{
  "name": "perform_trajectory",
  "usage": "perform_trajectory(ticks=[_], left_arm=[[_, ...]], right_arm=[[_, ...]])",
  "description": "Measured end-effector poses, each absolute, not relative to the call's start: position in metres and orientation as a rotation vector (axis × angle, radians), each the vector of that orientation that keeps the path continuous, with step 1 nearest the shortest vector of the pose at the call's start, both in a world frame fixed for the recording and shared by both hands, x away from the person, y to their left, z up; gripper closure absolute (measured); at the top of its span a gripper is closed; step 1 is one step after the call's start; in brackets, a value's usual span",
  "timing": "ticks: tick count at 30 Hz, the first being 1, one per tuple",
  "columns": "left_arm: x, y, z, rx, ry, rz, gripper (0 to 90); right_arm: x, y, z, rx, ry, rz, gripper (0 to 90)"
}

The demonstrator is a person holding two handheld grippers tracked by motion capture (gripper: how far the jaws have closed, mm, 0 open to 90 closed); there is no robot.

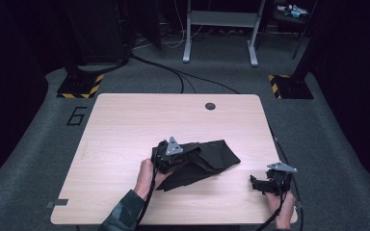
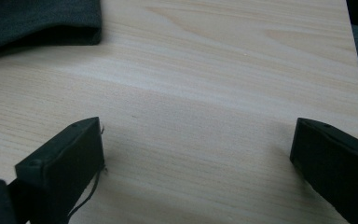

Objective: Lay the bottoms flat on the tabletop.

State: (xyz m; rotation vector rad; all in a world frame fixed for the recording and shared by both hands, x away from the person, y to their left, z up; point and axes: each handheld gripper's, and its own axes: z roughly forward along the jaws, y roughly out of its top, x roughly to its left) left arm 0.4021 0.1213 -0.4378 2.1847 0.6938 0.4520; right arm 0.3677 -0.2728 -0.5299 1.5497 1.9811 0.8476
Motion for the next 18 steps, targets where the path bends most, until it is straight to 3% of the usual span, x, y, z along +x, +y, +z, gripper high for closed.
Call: perform_trajectory(ticks=[18], left_arm=[[0.398, 0.151, -0.419, 2.091, 0.752, 0.528, 76.5]], right_arm=[[0.368, -0.273, -0.53, 1.55, 1.981, 0.848, 1.9]])
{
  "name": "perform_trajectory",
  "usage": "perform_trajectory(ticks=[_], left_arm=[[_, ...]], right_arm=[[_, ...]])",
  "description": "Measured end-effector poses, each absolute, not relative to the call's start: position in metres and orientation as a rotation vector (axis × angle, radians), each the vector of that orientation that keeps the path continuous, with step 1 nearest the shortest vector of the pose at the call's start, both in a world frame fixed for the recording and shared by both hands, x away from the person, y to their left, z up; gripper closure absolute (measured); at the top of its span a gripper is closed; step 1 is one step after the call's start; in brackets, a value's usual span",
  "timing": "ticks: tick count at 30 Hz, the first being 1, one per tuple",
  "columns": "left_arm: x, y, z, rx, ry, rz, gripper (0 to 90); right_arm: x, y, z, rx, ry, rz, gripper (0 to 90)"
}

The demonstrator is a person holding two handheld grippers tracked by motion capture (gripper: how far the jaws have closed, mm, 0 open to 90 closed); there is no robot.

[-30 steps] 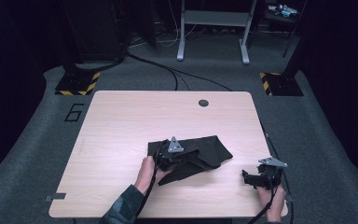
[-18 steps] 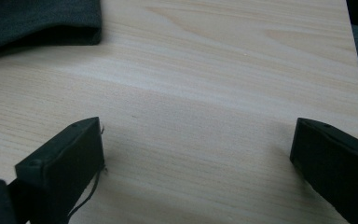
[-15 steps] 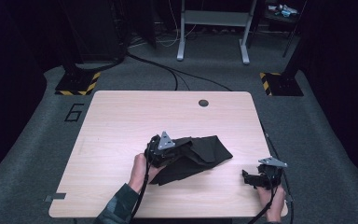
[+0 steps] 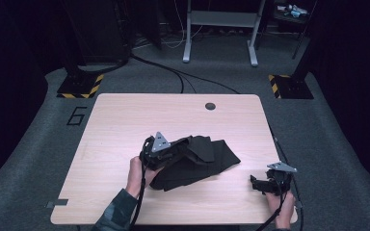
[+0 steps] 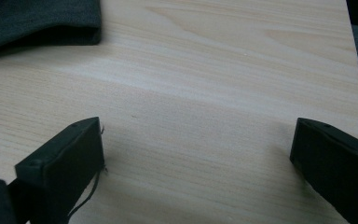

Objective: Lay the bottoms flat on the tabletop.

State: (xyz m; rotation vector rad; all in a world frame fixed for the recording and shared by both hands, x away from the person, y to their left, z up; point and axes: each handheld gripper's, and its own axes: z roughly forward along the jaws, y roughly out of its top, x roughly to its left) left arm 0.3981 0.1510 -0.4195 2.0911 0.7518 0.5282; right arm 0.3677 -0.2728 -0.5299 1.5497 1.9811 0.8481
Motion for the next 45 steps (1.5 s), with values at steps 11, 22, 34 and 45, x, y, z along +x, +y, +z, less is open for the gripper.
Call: perform_trajectory(ticks=[11, 22, 34, 45], left_arm=[[0.392, 0.175, -0.413, 2.028, 0.807, 0.576, 76.4], [0.387, 0.202, -0.414, 1.979, 0.876, 0.63, 76.4], [0.377, 0.235, -0.422, 1.925, 0.963, 0.661, 76.0], [0.369, 0.259, -0.431, 1.875, 1.034, 0.666, 75.0]], right_arm=[[0.368, -0.273, -0.53, 1.55, 1.981, 0.848, 1.9], [0.368, -0.273, -0.53, 1.55, 1.981, 0.848, 1.9], [0.368, -0.273, -0.53, 1.55, 1.98, 0.847, 1.9], [0.368, -0.273, -0.53, 1.551, 1.98, 0.847, 2.0]])
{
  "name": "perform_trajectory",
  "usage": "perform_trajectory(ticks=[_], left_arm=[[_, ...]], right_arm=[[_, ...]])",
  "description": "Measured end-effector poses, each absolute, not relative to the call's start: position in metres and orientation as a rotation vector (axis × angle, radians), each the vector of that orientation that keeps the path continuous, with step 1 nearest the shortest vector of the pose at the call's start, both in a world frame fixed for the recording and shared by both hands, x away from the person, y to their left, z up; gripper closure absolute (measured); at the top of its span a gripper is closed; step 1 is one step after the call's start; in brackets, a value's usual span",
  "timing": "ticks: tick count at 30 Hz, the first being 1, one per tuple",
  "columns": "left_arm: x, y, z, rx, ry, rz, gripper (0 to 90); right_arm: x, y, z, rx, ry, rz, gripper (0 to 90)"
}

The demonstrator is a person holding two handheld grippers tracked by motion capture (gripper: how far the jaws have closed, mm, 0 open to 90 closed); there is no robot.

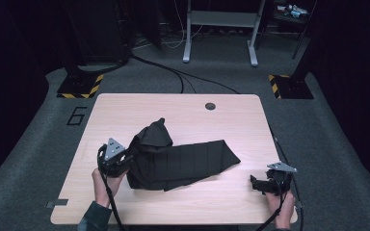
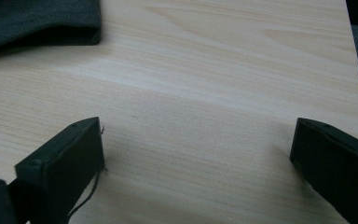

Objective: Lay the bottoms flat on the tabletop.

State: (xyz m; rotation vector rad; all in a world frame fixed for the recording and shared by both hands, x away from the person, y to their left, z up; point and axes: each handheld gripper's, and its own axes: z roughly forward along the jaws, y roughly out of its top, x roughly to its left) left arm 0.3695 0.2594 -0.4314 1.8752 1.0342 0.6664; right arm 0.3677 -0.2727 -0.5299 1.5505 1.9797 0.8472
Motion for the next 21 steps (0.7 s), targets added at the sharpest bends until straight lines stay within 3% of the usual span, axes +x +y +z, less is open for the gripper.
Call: perform_trajectory(ticks=[14, 21], left_arm=[[0.36, 0.285, -0.442, 1.837, 1.128, 0.661, 72.4], [0.355, 0.297, -0.446, 1.819, 1.179, 0.667, 64.2]], right_arm=[[0.368, -0.273, -0.53, 1.553, 1.978, 0.847, 2.0], [0.368, -0.273, -0.53, 1.553, 1.978, 0.846, 2.0]])
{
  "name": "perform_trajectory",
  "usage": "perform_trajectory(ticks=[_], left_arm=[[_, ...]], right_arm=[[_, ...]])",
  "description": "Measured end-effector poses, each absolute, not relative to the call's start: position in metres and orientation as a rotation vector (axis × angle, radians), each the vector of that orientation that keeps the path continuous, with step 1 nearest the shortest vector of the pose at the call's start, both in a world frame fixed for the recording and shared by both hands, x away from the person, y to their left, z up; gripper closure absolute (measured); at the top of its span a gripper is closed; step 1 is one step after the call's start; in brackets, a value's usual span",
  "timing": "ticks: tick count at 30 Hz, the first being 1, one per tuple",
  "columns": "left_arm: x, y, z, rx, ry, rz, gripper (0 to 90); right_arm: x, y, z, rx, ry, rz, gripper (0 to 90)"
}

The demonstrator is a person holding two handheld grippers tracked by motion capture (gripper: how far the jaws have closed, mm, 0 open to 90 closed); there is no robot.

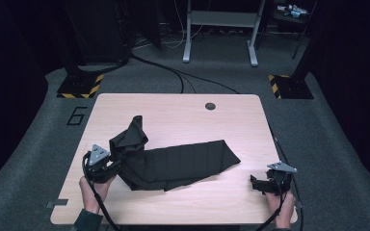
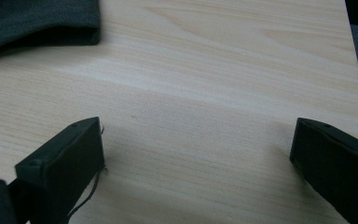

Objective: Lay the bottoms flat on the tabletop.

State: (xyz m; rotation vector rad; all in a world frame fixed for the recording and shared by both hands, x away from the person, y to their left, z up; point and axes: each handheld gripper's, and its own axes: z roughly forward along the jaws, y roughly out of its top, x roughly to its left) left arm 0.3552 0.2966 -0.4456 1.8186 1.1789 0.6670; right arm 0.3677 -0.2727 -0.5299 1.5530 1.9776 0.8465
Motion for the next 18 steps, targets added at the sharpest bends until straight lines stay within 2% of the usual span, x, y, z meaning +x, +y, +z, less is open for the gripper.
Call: perform_trajectory(ticks=[3, 9, 12, 18], left_arm=[[0.351, 0.303, -0.448, 1.801, 1.209, 0.678, 57.4], [0.335, 0.323, -0.45, 1.754, 1.289, 0.733, 35.0], [0.323, 0.332, -0.45, 1.72, 1.333, 0.769, 27.9], [0.309, 0.343, -0.446, 1.692, 1.345, 0.827, 23.2]], right_arm=[[0.368, -0.273, -0.53, 1.553, 1.977, 0.846, 2.0], [0.368, -0.273, -0.53, 1.554, 1.977, 0.846, 2.0], [0.368, -0.273, -0.53, 1.555, 1.976, 0.846, 2.0], [0.368, -0.273, -0.53, 1.554, 1.98, 0.841, 1.9]])
